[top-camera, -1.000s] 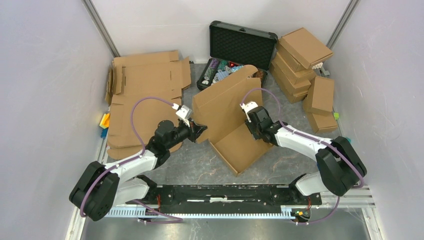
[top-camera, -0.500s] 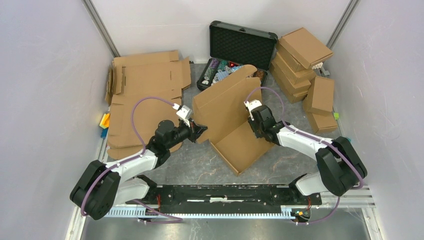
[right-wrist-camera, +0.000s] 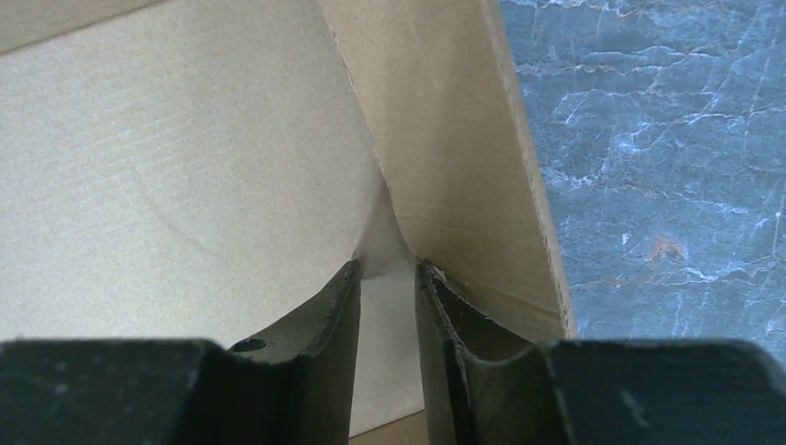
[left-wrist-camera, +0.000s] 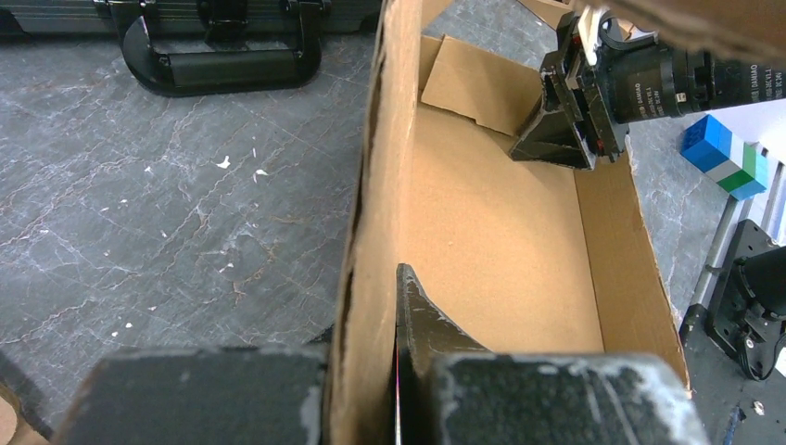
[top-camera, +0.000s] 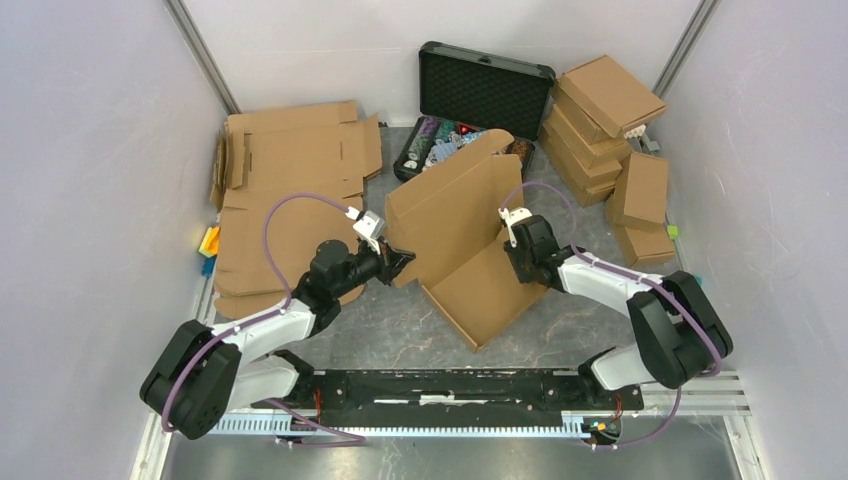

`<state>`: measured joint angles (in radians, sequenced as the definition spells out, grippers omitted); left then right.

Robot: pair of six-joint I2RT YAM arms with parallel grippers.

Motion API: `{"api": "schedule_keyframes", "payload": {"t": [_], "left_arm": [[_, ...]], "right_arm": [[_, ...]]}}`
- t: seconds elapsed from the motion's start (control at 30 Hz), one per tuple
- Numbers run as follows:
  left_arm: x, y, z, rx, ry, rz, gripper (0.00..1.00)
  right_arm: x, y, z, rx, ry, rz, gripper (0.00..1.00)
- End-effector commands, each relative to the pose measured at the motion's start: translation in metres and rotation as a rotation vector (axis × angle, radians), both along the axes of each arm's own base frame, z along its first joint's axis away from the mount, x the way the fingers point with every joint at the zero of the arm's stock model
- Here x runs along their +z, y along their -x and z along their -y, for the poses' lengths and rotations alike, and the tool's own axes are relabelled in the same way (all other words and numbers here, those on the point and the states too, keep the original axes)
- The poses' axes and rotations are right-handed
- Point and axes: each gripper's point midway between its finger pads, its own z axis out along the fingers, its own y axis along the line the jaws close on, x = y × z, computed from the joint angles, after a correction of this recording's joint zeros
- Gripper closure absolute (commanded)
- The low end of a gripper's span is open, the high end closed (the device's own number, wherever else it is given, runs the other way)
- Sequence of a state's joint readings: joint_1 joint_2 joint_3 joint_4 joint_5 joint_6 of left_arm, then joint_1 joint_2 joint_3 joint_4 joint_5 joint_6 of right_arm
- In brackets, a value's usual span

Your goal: Fold the paper box

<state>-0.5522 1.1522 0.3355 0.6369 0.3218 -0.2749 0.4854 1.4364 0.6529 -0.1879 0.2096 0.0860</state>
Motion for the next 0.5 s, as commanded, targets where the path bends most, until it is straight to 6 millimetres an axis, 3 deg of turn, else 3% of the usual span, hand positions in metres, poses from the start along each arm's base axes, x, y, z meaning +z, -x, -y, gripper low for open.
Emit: {"api": "schedule_keyframes", "payload": {"t": [0.0,0.27,0.4,0.47], "left_arm": [[0.010,0.000,0.006,-0.025,0.018,0.030,0.98],[0.010,0.000,0.006,-0.030,0.017,0.031,0.98],[0.010,0.000,0.007,-0.032,0.017,0.031,0.98],[0.011,0.000,0.006,-0.029,0.017,0.032,0.98]], "right_arm": [[0.011,0.006,-0.008,0.030,-0.060,-0.015,0.65],[0.044,0.009,-0.028,0.118,-0.160,0.006,0.59],[0.051,0.006,-0.026,0.100,-0.152,0.026,0.61],[0.052,0.001,-0.022,0.075,-0.139,0.039,0.66]]}}
